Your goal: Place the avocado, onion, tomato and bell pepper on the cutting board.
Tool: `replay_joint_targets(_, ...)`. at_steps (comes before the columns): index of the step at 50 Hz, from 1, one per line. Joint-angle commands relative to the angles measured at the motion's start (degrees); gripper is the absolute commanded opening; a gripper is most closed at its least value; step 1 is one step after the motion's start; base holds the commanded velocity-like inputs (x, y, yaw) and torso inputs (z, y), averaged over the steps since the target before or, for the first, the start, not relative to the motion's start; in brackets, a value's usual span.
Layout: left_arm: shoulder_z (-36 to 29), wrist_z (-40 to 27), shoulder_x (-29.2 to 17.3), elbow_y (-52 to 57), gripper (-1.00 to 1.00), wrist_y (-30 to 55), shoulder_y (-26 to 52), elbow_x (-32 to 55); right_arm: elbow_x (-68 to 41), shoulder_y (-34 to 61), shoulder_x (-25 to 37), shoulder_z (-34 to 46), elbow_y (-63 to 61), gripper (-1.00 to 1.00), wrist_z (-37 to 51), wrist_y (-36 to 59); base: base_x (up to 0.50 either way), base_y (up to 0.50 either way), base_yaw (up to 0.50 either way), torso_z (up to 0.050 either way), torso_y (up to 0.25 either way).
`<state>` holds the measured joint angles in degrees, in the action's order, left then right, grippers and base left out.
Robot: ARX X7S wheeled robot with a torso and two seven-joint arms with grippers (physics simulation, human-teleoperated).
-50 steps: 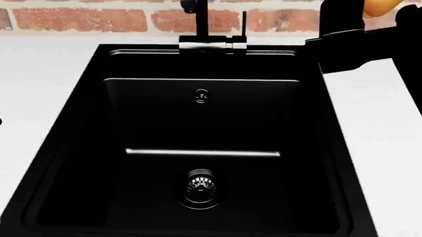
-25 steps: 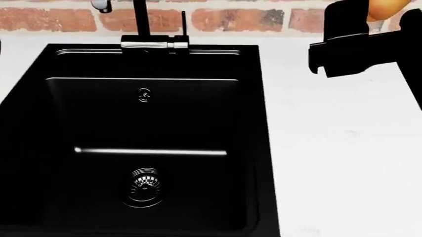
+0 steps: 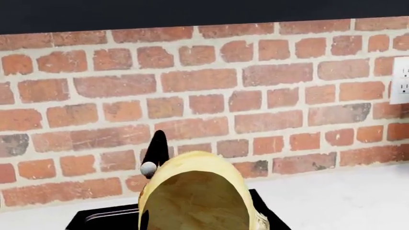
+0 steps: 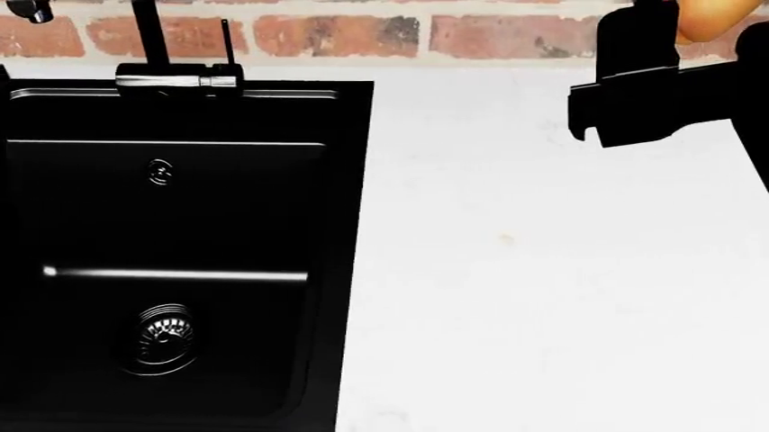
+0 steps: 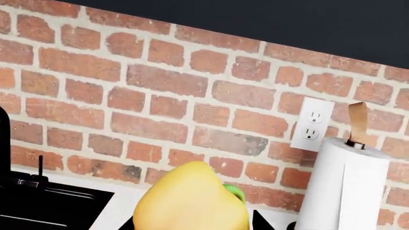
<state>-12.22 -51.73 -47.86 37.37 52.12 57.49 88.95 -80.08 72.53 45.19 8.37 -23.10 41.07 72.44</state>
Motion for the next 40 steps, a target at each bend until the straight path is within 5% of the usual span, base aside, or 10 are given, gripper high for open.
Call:
replay_joint_targets(1,-0.5,-0.3,0.3,-0.8,-1.00,-0.7,0.6,0.0,-2.9,1.6,-0.1,0.8,0.2,-1.00,-0.7,-0.5,0.00,-0.38,0.00,0.000,0.000)
replay_joint_targets(40,-0.6,1.0,-0.5,-0.4,-1.00,-1.0,1.1,-1.2,-6.0,2.6,1.9,0.7,-0.4,-1.00,1.3,-0.4,0.00,-0.38,0.00,0.000,0.000)
